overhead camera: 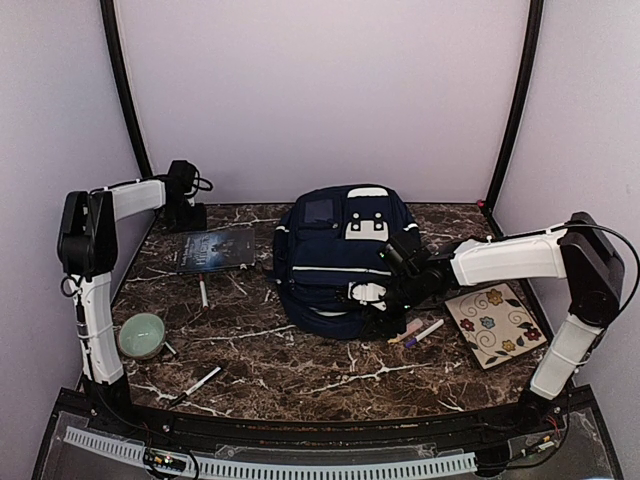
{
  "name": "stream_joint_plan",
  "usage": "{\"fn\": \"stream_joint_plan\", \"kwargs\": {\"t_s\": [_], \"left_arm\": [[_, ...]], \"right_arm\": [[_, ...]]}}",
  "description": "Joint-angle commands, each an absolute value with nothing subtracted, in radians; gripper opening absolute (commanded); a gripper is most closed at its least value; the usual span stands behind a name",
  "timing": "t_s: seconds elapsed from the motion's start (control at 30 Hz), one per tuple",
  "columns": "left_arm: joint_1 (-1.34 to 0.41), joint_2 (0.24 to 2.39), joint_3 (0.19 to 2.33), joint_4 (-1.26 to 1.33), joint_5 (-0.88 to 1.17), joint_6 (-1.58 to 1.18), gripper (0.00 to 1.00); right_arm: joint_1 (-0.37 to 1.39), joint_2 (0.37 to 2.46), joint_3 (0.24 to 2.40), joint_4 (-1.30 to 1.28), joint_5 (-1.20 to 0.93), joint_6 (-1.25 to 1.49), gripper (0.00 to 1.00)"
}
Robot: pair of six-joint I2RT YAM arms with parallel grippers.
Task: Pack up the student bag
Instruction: Move the book to the center of the board.
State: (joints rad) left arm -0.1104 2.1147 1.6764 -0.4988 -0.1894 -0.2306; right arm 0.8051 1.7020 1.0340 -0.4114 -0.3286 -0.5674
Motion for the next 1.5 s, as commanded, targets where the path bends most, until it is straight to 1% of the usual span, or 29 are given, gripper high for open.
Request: {"fn": "stream_joint_plan", "kwargs": {"t_s": [0.0, 0.13, 0.33, 0.5, 0.6, 0.73, 0.87, 0.97, 1.03, 1.1, 1.23, 1.47], "left_arm": [[-0.107, 2.193, 1.806, -0.471, -0.127, -0.254, 0.6], [-0.107, 2.287, 1.898, -0.465, -0.113, -0.275, 0.61], [-0.106, 2.441, 2.102, -0.514, -0.096, -0.294, 0.62], [-0.107, 2.535, 2.203, -0.58, -0.056, -0.297, 0.61], [-0.124, 2.531, 2.203, -0.634, -0.04, -0.283, 0.6], [-0.172, 2.45, 2.082, -0.652, -0.044, -0.239, 0.59], [-0.212, 2.311, 1.872, -0.602, -0.014, -0.22, 0.58], [-0.234, 2.211, 1.666, -0.522, 0.046, -0.153, 0.55], [-0.24, 2.161, 1.59, -0.526, 0.051, -0.129, 0.55], [-0.248, 2.112, 1.513, -0.516, 0.087, -0.099, 0.52], [-0.285, 2.014, 1.395, -0.52, 0.147, -0.091, 0.44], [-0.373, 1.886, 1.234, -0.515, 0.19, -0.122, 0.41]], "right_arm": [[0.818, 1.723, 1.045, -0.461, -0.348, -0.562, 0.5], [0.818, 1.728, 1.045, -0.46, -0.34, -0.559, 0.5], [0.82, 1.744, 1.048, -0.463, -0.332, -0.555, 0.5], [0.821, 1.759, 1.051, -0.465, -0.327, -0.558, 0.5], [0.823, 1.762, 1.052, -0.465, -0.321, -0.562, 0.5], [0.823, 1.758, 1.051, -0.465, -0.329, -0.563, 0.5], [0.824, 1.761, 1.059, -0.474, -0.351, -0.56, 0.5], [0.826, 1.76, 1.06, -0.475, -0.362, -0.557, 0.5], [0.828, 1.756, 1.06, -0.476, -0.369, -0.554, 0.5], [0.827, 1.748, 1.065, -0.48, -0.383, -0.546, 0.5], [0.827, 1.744, 1.089, -0.496, -0.439, -0.535, 0.5], [0.826, 1.74, 1.139, -0.543, -0.473, -0.535, 0.5]]}}
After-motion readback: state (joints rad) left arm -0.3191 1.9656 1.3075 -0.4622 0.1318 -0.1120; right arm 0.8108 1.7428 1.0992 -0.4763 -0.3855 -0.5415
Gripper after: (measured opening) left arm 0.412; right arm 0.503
